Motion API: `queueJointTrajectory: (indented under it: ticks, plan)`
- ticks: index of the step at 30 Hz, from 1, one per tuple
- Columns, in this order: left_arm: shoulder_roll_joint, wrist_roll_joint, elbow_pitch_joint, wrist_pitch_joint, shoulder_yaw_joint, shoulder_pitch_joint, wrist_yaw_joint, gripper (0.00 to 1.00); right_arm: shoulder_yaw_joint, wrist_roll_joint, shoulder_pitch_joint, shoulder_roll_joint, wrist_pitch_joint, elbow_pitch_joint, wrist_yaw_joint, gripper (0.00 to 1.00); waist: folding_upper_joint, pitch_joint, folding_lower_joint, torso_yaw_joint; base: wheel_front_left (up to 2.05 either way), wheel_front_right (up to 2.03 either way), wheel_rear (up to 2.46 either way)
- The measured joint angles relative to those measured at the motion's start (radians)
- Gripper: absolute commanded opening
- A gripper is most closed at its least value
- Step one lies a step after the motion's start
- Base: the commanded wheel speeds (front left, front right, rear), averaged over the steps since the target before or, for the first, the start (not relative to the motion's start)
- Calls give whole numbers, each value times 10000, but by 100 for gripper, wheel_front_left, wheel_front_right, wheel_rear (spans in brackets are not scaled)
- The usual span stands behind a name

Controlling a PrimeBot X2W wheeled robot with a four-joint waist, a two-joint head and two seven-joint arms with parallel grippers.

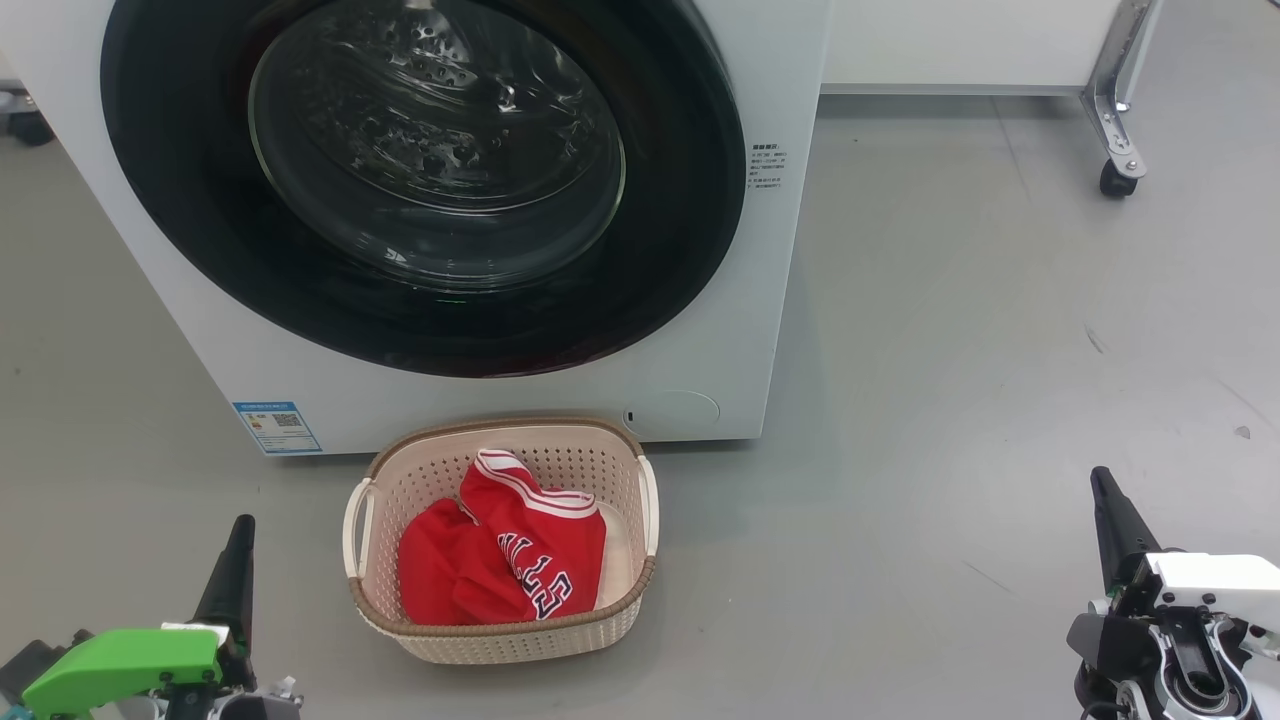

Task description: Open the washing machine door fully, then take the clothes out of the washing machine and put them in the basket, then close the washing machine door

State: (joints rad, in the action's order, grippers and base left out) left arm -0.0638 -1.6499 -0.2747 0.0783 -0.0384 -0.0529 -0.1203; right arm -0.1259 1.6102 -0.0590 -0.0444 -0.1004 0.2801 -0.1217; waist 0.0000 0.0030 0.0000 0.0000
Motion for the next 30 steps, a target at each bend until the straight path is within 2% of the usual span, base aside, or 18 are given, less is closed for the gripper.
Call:
queueJointTrajectory:
  ticks: [30]
  plan:
    - [31, 17, 8, 0, -31, -1, 0, 0, -4, 0, 0, 4, 0, 0, 0, 0, 0, 0, 0, 0, 0, 0, 0]
